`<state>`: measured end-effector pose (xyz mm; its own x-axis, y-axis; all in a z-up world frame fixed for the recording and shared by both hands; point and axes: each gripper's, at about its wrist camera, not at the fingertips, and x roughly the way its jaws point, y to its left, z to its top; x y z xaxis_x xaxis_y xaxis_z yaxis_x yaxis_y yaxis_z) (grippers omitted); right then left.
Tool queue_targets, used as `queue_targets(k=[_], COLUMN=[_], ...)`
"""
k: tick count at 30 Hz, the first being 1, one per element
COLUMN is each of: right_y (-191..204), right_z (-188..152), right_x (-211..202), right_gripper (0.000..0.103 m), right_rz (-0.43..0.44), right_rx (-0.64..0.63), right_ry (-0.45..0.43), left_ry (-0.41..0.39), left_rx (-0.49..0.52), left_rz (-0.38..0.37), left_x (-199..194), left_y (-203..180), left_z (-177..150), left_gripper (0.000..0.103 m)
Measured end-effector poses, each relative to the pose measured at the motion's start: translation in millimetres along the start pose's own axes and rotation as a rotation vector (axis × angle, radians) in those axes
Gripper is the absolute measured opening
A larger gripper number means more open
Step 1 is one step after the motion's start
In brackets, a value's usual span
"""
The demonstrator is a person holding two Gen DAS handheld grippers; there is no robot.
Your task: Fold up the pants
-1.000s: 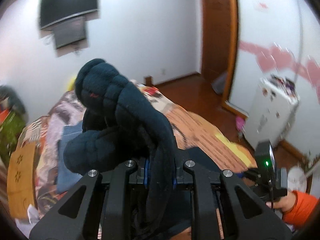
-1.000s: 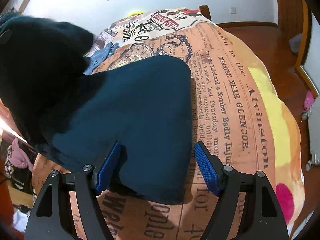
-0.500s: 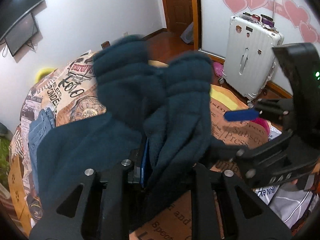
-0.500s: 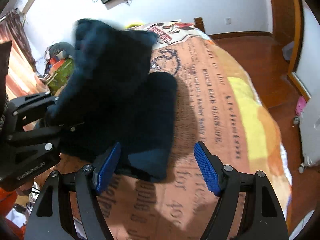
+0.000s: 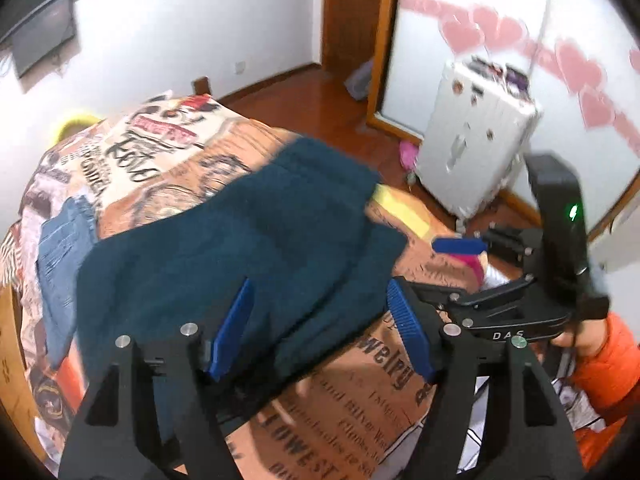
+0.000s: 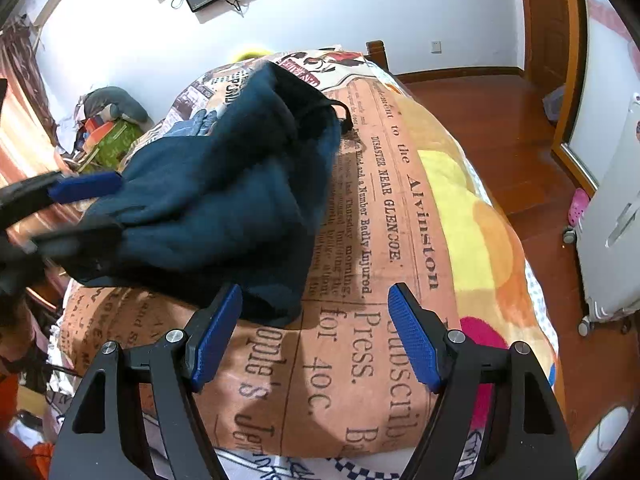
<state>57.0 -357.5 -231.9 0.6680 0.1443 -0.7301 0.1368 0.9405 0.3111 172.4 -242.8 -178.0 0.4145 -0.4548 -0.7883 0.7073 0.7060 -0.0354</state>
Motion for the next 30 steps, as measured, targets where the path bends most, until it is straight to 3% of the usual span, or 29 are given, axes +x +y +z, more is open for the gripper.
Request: queue_targets(k=[4,7,13,21,25,30], right_y=[4.7,11.9,24.7,26.8,21.5,8.8], right_z=[1.3,0.9,-0.2,15.0,31.5,58.0], right_x=[1.7,8.2,31.9,58.1,73.6,91.5], right_gripper=[0.073,0.073,0.073,0.074,0.074,0.074], right_rz=[0.016,0.036,0.069,0.076,0.063,0.017], right_rx=[-0.018,-0.039,-0.056,-0.063,-0.066,-0.078], right_ry=[0.006,0.026,0.074,0.105,0.109,0.106], left_ry=[-0.061,-0.064,0.036,0.199,0.275,0.27], left_rx=[-0.079,-0.14,-0.194,-0.174,-0.174,-0.087], left_rz=[0.093,0.201,0.375,0.436,0.397,0.412], left_x=[-26.7,-29.7,5.3,96.1,137.2,145.6], left_y=[40.4,87.0,182.2,263.2,285.3,288.3], left_z=[1.7,5.0,14.1,31.3,30.0,7.8], left_gripper=[0.071,0.073,0.074,0.074,0.074,0.075])
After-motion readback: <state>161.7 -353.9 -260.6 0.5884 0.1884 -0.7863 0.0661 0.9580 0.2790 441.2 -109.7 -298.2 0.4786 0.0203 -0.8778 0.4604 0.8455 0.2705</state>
